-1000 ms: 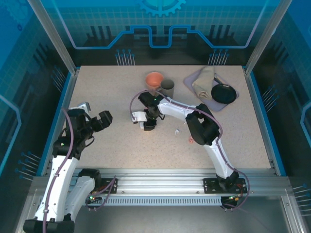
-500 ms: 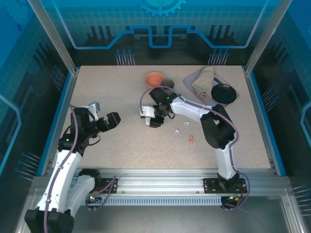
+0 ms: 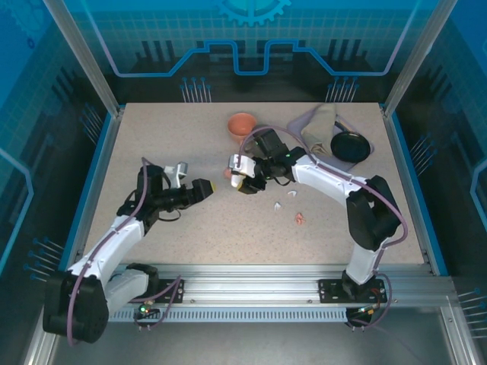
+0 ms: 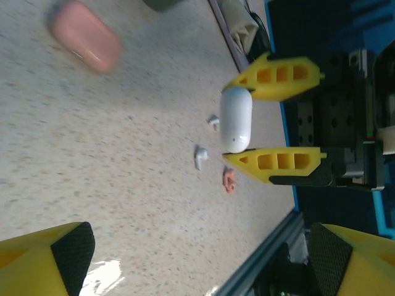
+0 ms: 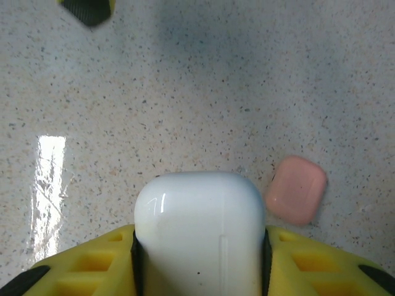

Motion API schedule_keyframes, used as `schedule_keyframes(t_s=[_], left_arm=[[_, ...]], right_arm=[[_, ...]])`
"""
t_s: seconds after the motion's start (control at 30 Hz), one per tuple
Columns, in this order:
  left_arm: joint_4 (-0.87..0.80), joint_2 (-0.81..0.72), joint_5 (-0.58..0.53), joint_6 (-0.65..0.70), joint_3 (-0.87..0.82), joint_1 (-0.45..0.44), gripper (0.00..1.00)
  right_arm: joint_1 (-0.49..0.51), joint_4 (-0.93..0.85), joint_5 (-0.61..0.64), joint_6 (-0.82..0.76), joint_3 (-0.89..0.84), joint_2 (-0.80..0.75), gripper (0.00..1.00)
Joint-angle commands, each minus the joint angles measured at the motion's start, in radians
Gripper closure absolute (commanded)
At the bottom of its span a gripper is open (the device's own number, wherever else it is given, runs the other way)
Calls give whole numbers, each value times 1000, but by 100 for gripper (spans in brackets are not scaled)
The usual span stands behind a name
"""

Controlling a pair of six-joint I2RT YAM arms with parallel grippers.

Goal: Insert the wireless bluetooth earbuds into the charging case

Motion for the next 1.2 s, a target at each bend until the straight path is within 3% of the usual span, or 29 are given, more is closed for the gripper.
schedule_keyframes(t_s=[0.0,0.33,0.6,1.17], left_arm=[[116,48,44,-39,31,-44,9],[190,168,7,-62,94,-117,16],[190,235,7,-52,138,-149,34],[173,251,6,-27,149,-172,60]], right_arm=[[14,39,-61,24,-21,-51,56],[45,27,-100,17,-41,-76,56],[58,22,-111,23,-35,-67,56],[58,36,-117,51,-22,-43,56]])
